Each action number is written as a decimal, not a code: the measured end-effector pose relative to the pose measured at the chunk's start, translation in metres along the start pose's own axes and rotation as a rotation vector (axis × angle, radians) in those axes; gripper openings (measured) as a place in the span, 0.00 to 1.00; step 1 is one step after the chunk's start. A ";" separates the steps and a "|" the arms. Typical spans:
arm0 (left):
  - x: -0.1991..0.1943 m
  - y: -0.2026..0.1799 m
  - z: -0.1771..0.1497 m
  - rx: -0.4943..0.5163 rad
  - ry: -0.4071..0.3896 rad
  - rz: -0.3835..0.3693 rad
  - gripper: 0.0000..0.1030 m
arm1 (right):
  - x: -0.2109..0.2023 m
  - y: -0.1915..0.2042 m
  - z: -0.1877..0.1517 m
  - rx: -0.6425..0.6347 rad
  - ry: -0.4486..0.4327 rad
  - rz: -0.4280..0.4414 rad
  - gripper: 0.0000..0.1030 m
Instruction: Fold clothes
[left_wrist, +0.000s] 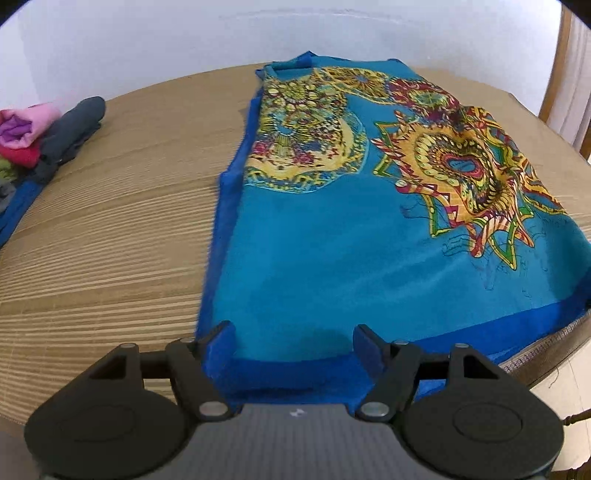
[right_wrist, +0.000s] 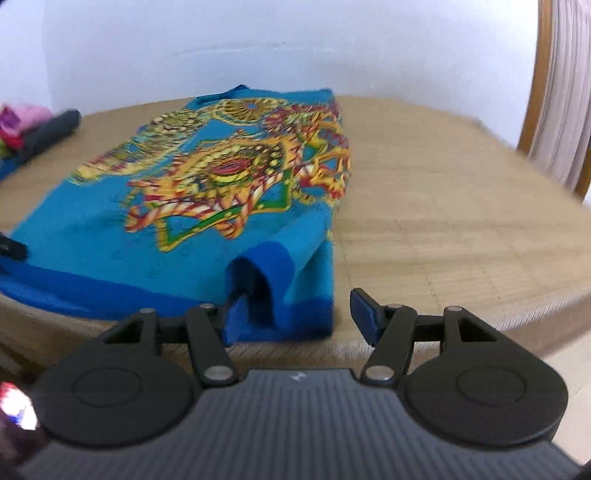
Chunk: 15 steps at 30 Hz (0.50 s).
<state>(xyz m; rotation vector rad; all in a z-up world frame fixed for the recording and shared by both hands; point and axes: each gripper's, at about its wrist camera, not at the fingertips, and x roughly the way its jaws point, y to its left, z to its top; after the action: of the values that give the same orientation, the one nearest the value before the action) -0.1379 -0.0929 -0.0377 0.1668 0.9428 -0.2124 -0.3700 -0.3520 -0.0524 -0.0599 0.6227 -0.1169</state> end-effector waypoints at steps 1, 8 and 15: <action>0.002 -0.001 0.001 0.006 0.002 -0.001 0.70 | 0.006 0.003 0.001 -0.024 -0.011 -0.029 0.55; 0.011 -0.005 0.002 0.017 0.020 -0.014 0.71 | 0.003 0.005 0.027 -0.043 -0.080 -0.129 0.08; 0.006 0.001 -0.006 0.021 0.048 -0.051 0.79 | -0.014 -0.045 0.004 0.046 0.023 -0.294 0.08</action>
<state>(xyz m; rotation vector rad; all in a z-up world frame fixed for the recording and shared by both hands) -0.1387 -0.0908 -0.0465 0.1678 0.9940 -0.2664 -0.3835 -0.3947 -0.0368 -0.1054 0.6310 -0.4164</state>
